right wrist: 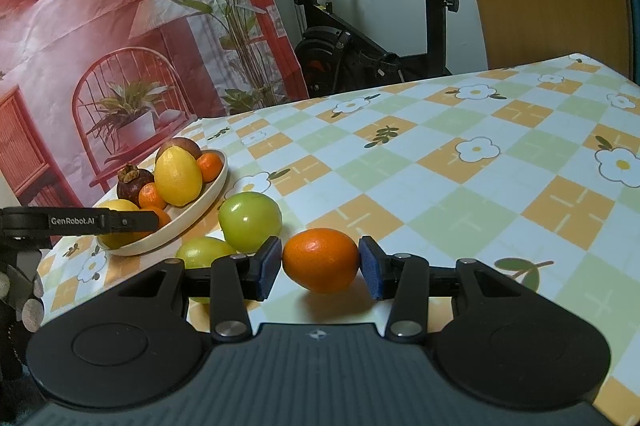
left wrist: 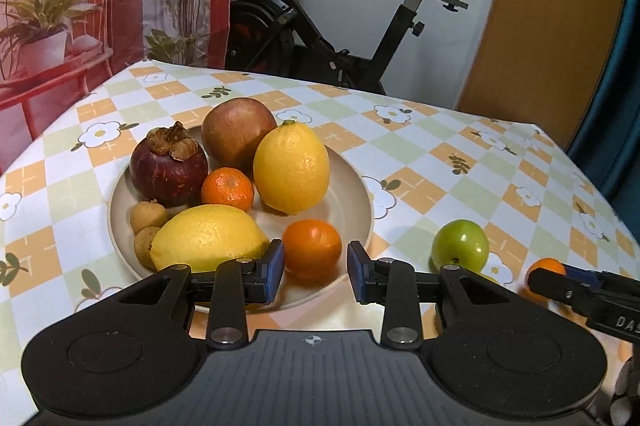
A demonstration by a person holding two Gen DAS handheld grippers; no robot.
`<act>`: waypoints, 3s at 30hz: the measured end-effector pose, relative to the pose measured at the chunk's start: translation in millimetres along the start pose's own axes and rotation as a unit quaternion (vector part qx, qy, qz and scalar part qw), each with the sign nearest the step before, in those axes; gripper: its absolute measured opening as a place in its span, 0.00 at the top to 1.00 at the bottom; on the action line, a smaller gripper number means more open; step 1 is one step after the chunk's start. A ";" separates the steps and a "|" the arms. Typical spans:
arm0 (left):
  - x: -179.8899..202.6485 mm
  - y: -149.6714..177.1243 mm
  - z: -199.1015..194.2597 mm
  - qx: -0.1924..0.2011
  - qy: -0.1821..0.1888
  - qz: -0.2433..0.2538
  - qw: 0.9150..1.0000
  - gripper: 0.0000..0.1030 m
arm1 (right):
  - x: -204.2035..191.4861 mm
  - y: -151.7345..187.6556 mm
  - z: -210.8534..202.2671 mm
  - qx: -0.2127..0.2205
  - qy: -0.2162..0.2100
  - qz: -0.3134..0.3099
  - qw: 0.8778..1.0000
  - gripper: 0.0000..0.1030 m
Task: Organize fruits
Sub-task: 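Carry the tangerine onto the beige plate and open both grippers, then move both grippers back toward the green apples on the table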
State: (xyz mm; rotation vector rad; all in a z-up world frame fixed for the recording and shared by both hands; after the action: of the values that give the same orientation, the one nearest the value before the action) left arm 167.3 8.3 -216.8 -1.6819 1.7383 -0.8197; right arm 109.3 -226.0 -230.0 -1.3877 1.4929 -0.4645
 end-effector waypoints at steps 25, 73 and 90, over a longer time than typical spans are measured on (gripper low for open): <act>-71.5 -35.5 -25.1 0.060 -0.019 -0.106 0.992 0.65 | -126.2 -37.2 79.5 -0.078 -0.072 -0.184 0.977 0.56; 0.7 -14.3 -28.5 0.012 0.057 -0.052 0.997 0.63 | -80.2 0.5 24.1 -0.052 -0.023 -0.138 0.989 0.36; 52.1 3.7 -22.0 -0.025 0.085 -0.014 0.996 0.63 | -68.2 10.0 32.8 -0.042 -0.047 -0.133 0.989 0.36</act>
State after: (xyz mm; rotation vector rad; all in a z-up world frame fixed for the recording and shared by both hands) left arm 146.2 -42.9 -205.0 -1.7162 1.8656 -0.9636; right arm 120.6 -150.6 -224.8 -1.6636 1.2692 -0.4980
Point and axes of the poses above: each gripper's, at about its wrist camera, not at the fingertips, and z roughly the way its jaws point, x to its right, y to its underside, the point moved 7 cm from there along z, roughly the way its jaws point, and after that the axes turned 11 degrees about -y, right-handed, at the moved point
